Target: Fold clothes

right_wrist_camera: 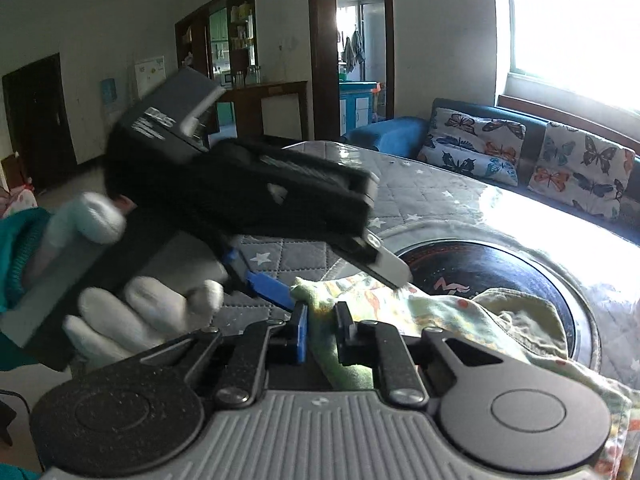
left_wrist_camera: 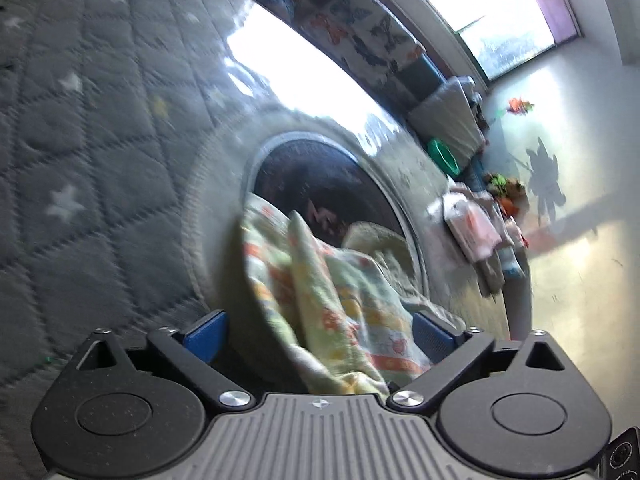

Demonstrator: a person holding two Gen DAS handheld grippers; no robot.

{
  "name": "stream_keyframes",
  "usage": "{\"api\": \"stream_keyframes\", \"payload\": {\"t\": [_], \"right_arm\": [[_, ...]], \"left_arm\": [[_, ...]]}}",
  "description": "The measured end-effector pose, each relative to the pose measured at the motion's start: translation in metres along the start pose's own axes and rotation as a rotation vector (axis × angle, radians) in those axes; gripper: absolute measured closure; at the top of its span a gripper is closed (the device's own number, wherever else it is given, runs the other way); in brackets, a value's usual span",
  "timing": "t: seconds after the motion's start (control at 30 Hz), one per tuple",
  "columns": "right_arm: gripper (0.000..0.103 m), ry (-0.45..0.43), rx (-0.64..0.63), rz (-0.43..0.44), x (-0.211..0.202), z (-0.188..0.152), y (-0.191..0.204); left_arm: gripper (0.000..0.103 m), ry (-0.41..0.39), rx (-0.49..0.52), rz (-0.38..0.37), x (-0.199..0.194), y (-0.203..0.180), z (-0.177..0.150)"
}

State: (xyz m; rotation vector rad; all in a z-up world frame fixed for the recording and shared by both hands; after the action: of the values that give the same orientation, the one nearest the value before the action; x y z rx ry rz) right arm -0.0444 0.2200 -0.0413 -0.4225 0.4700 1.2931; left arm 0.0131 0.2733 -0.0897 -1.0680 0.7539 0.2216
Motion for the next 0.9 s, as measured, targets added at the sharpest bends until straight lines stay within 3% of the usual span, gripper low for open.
{"api": "stream_keyframes", "payload": {"t": [0.1,0.17,0.23,0.4,0.5,0.53,0.7,0.77,0.9], "right_arm": [[0.091,-0.012,0.012,0.012,-0.003,-0.001,0.000],[0.091,-0.013,0.016,0.026,-0.005,-0.003,0.000],[0.090,-0.014,0.018,0.036,-0.007,-0.006,-0.002],[0.084,-0.023,0.039,0.039,-0.018,-0.008,-0.013],[0.075,-0.026,0.070,0.003,-0.031,-0.013,-0.031],[0.067,-0.026,0.082,-0.013,-0.036,-0.015,-0.038],[0.052,0.032,0.169,-0.216,-0.058,-0.045,-0.105],[0.051,0.071,0.204,-0.306,-0.063,-0.063,-0.135],[0.051,0.102,0.339,-0.403,-0.076,-0.096,-0.181]], "left_arm": [[0.022,0.050,-0.025,-0.032,0.012,0.000,-0.004],[0.038,0.064,-0.033,-0.043,0.017,0.001,-0.008],[0.064,0.081,-0.033,-0.055,0.020,0.002,-0.012],[0.081,0.084,-0.026,-0.031,0.024,0.007,-0.015],[0.082,0.083,-0.025,-0.031,0.023,0.009,-0.015],[0.082,0.082,-0.017,-0.027,0.023,0.008,-0.016],[0.082,0.073,0.007,-0.013,0.022,0.006,-0.016],[0.082,0.070,0.011,-0.011,0.022,0.006,-0.016],[0.082,0.063,0.024,-0.001,0.021,0.006,-0.016]]}}
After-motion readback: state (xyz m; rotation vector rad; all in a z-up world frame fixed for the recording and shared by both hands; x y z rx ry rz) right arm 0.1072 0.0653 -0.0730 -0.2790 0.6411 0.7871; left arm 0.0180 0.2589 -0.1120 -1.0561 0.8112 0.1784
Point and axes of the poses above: each gripper's, at about its wrist camera, not at the fingertips, and x roughly the way its jaws point, y to its left, z to its top, the point moved 6 cm from there along x, roughly the way its jaws point, and after that the axes turned 6 degrees about -x, right-handed, at the moved point
